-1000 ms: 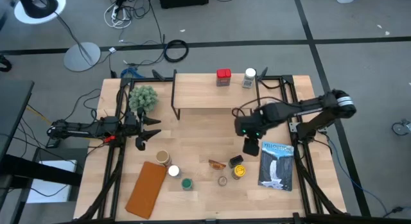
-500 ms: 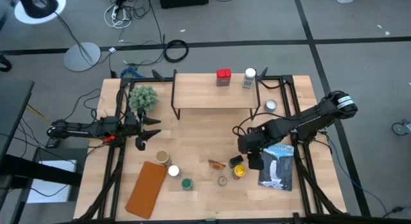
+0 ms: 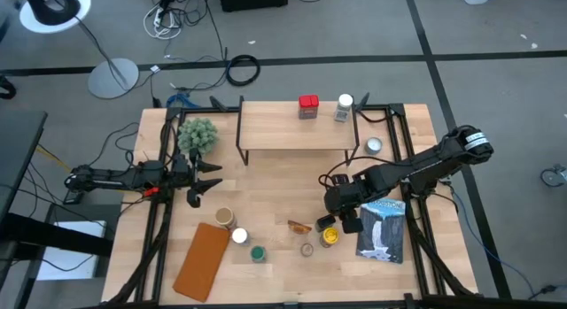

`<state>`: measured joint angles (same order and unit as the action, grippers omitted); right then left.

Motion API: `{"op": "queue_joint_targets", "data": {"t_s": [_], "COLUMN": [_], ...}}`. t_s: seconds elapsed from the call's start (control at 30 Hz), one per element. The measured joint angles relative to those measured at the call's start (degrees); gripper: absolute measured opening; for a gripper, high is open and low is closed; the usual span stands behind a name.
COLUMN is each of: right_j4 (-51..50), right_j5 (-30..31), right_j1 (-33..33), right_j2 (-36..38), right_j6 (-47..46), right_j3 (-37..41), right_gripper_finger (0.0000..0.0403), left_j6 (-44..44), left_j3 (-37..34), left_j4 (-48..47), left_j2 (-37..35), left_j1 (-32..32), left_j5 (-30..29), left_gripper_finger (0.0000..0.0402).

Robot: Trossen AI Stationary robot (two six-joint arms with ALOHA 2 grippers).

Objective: Shelf spices
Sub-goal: Put the black seasoning can on the shelf

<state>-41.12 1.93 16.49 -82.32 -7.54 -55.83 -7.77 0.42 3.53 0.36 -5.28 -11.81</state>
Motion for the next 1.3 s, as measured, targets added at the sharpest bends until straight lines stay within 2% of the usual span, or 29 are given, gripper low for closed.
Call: {"op": "queue_joint_targets", "data": {"t_s": [0.47,0.6,0.83,0.97,1.13,1.3], "right_j4": [-0.1,-1.0,-4.3,-4.3,-3.1,4.1], "right_j5": [0.0,0.0,3.6,3.9,3.4,0.6], "right_j1": [0.0,-0.2,-0.2,-0.2,-0.1,-0.2], "right_j2": [0.0,0.0,0.0,0.0,0.0,0.0], "right_j6": [-0.8,-1.8,-3.0,-3.4,-3.0,-2.5], "right_j3": [0.0,0.0,0.0,0.0,0.0,0.0], "right_gripper_finger": [0.0170,0.0196,0.0269,0.0298,0.0316,0.0315], "left_j6": [0.0,0.0,0.0,0.0,0.0,0.0], "left_j3": [0.0,0.0,0.0,0.0,0.0,0.0], "left_j4": [0.0,0.0,0.0,0.0,0.0,0.0], "left_j2": [0.0,0.0,0.0,0.0,0.0,0.0], "left_j1": [0.0,0.0,0.0,0.0,0.0,0.0], "left_j5": [0.0,0.0,0.0,0.0,0.0,0.0], "left_gripper_finger": [0.0209,0.0209,0.0209,0.0209,0.0209,0.0209]}}
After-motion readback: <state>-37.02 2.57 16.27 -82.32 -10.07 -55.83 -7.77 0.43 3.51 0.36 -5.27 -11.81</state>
